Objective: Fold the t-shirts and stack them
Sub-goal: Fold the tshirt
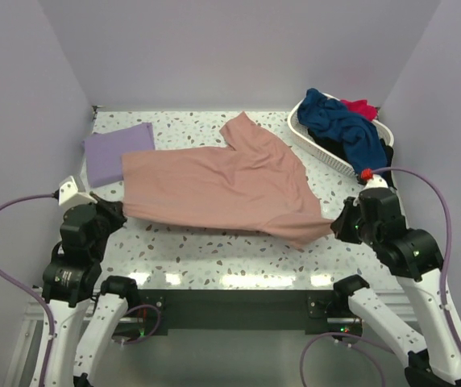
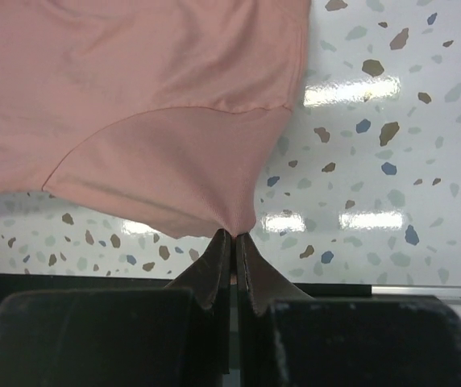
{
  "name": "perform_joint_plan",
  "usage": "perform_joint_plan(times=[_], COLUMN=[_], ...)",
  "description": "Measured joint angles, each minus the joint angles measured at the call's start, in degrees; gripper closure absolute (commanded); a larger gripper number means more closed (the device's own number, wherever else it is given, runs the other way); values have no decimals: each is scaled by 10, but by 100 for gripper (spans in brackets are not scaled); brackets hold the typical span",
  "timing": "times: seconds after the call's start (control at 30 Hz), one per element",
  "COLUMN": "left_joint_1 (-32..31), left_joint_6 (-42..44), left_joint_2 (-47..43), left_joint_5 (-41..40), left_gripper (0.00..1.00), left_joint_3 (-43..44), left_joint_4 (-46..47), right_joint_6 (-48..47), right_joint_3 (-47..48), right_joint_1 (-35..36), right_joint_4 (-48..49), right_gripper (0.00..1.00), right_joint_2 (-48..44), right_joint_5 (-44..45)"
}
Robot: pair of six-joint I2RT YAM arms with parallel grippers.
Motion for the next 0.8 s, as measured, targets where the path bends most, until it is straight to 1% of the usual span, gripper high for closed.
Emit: perform_joint_plan(times=[0.1, 0.27, 0.47, 0.6, 0.8], left_joint_1=[0, 0, 0, 0, 11], left_joint_6=[-3, -7, -9, -10, -10], left_joint_2=[0, 31, 100, 143, 193], left_joint_5=[16, 54, 81, 81, 78], left_gripper=[100, 100, 100, 100, 100], left_joint_3=[-1, -45, -88, -101, -111], left_joint_4=[-5, 6, 29, 59, 103], right_joint_6=[-2, -10, -27, -40, -60], right_joint_3=[8, 7, -3, -5, 4], right_joint_1=[0, 0, 0, 0, -1], right_joint_4=[-7, 16, 100, 163, 225], right_gripper=[100, 100, 100, 100, 100], right_joint_2=[-2, 27, 130, 221, 330], right_joint_5=[-3, -13, -24, -33, -34])
